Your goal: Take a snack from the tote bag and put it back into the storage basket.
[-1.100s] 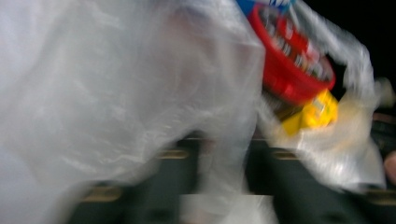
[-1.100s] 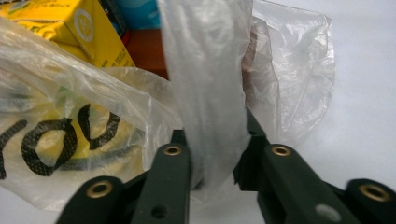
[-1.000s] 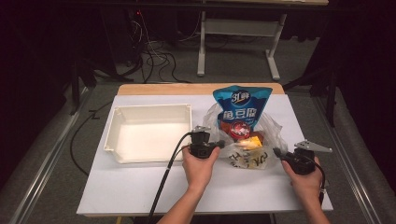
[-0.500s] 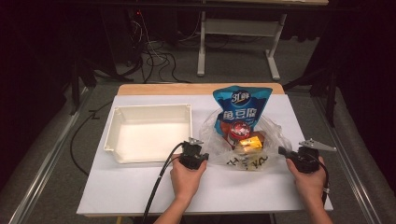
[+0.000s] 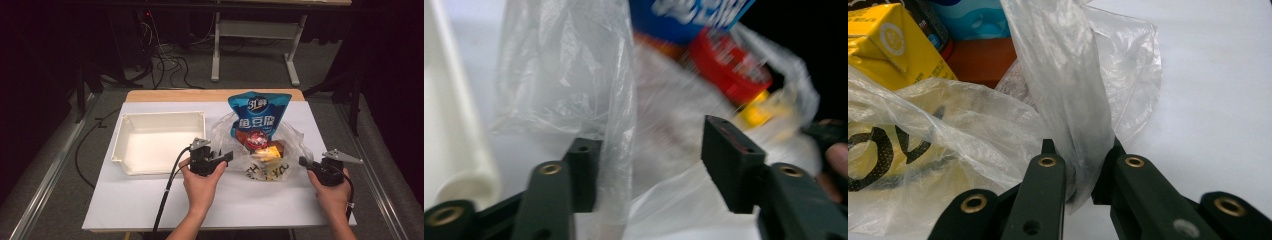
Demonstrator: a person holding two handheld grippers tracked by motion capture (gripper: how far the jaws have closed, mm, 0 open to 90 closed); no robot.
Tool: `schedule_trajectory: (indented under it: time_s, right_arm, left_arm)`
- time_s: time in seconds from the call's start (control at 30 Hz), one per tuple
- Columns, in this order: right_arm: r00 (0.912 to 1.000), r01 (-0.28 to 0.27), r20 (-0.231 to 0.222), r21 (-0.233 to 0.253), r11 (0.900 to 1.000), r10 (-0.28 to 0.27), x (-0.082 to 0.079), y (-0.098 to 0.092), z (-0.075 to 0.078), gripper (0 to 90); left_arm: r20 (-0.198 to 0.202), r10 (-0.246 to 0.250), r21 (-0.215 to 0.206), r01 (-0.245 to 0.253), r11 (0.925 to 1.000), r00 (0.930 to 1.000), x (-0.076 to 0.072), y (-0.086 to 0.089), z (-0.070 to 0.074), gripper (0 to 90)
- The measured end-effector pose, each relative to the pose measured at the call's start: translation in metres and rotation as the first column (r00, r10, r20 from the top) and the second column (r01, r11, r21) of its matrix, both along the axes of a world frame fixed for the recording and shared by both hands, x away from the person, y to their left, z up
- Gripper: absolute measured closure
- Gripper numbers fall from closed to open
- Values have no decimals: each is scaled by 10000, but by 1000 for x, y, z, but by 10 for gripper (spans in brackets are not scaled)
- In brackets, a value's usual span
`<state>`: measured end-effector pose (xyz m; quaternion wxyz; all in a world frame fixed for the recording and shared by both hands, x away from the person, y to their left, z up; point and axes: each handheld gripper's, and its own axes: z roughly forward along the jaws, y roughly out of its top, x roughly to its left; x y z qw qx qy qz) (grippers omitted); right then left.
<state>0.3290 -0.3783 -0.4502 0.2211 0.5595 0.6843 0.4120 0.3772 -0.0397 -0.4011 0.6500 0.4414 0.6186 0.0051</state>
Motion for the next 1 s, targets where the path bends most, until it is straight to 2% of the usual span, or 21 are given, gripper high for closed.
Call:
schedule_trajectory:
  time_s: [0.1, 0.17, 0.2, 0.27, 0.33, 0.4, 0.43, 0.53, 0.57, 0.6, 0.67, 0.83, 0.9, 0.97, 1.0]
  right_arm:
    - [10000, -49, 85, -180, 9998, 51, -1, 3, 1, 871]
    - [9999, -103, 85, -217, 9997, 104, -1, 6, 2, 872]
    - [9997, -205, 143, -245, 9995, 209, -1, 7, 2, 872]
    - [9993, -305, 183, -317, 9990, 311, -2, 10, 3, 872]
    - [9989, -401, 241, -343, 9986, 409, -3, 13, 4, 872]
    - [9990, -403, 169, -345, 9986, 409, -5, 15, 5, 873]
    - [9987, -452, 210, -398, 9982, 461, -5, 15, 5, 873]
    - [9984, -526, 163, -376, 9979, 533, -6, 15, 4, 876]
    - [9983, -543, 185, -386, 9978, 550, -6, 15, 4, 876]
    - [9986, -512, 146, -328, 9982, 517, -6, 16, 4, 877]
    - [9981, -572, 209, -354, 9977, 580, -5, 16, 4, 877]
    - [9984, -528, 202, -420, 9977, 537, -7, 17, 6, 888]
    - [9982, -584, 137, -263, 9979, 588, -8, 18, 7, 895]
    - [9976, -651, 226, -328, 9973, 659, -8, 20, 9, 900]
    - [9977, -639, 197, -284, 9976, 644, -8, 22, 10, 900]
  left_arm:
    - [248, 305, 149, -309, 9994, 9992, 2, -12, 13, 331]
    - [196, 456, 212, -460, 9987, 9988, 6, -22, 17, 261]
    - [126, 443, 415, -448, 9981, 9989, 8, -28, 16, 224]
    - [-163, 359, 914, -343, 9952, 9992, 13, -40, 8, 161]
    - [-721, 240, 957, -170, 9953, 9971, 17, -47, -1, 152]
    - [-998, 130, 1032, -26, 9947, 9949, 19, -53, -10, 170]
    - [-968, 21, 1110, 87, 9938, 9953, 18, -55, -14, 222]
    - [-1076, -644, 1254, 778, 9890, 9921, 17, -59, -24, 552]
    - [-1126, -811, 1264, 953, 9874, 9903, 17, -58, -27, 631]
    - [-1211, -993, 1174, 1136, 9866, 9877, 17, -56, -28, 739]
    - [-1257, -1267, 1087, 1406, 9841, 9839, 18, -52, -30, 886]
    - [-1559, -1446, 1171, 1636, 9795, 9771, 10, -39, -42, 900]
    - [-1733, -1444, 1495, 1709, 9739, 9742, 7, -35, -55, 900]
    - [-2019, -1373, 1694, 1726, 9703, 9697, 7, -30, -69, 900]
    - [-2026, -1181, 1874, 1569, 9697, 9721, 9, -27, -75, 900]
